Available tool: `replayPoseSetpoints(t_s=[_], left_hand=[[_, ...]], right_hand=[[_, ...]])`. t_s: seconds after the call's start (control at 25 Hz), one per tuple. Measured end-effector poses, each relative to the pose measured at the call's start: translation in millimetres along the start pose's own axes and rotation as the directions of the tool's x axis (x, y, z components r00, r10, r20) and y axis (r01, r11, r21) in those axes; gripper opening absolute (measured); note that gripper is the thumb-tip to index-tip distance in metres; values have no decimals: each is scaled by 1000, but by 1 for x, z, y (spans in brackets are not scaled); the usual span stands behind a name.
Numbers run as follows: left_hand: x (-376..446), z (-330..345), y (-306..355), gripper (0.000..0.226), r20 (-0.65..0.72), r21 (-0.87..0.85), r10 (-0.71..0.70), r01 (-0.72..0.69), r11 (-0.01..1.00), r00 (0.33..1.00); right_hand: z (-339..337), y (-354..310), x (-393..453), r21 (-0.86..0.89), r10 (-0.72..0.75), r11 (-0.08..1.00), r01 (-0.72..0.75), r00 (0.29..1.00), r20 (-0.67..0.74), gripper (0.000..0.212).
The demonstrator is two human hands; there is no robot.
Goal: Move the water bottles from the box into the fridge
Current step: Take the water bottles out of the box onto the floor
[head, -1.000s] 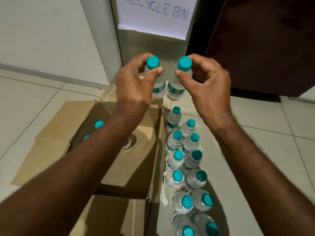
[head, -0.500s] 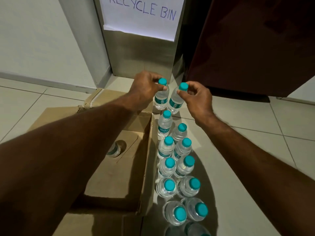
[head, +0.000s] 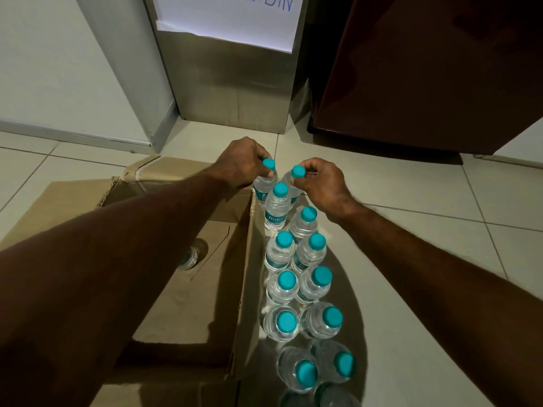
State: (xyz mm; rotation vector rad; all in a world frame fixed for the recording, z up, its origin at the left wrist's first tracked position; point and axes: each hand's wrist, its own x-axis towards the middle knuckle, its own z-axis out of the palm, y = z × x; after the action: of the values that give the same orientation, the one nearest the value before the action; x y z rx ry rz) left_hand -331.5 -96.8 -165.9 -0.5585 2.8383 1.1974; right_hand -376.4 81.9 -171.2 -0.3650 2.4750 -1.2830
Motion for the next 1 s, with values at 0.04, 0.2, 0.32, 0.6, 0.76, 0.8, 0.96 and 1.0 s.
replayPoseSetpoints(t_s=[0.04,0.2,0.32,0.6,0.76,0.8,0.96,1.0], left_hand=[[1,0,0,34,11,6,-3,3,1000,1000],[8,-1,2,29,54,61,-36,33,998,998],[9,-2,1,29,77,157,-20,7,988,997],[-18,-12,6,37,-37,207,59,-50,977,998],[-58,-27,-5,35,-182,206,61,-23,978,981],[-69,-32,-11,36,-188,191,49,-12,982,981],[-129,-55,-42,32,-220,207,134,-88,974,966],[-144,-60,-51,31,-230,266,169,-105,958,958]], right_hand=[[0,1,0,-10,-2,1000,2,1000,5,24],[0,3,2,-34,-15,999,16,999,30,31],[2,4,3,-33,-15,999,16,999,29,34],[4,-6,-10,-124,-138,985,121,981,-138,31],[11,-27,-38,-79,-283,959,272,935,-214,24],[16,-32,-47,-55,-298,954,293,932,-204,24],[48,-53,-84,78,-333,936,343,936,-117,25],[57,-57,-92,88,-351,930,358,933,-85,24]])
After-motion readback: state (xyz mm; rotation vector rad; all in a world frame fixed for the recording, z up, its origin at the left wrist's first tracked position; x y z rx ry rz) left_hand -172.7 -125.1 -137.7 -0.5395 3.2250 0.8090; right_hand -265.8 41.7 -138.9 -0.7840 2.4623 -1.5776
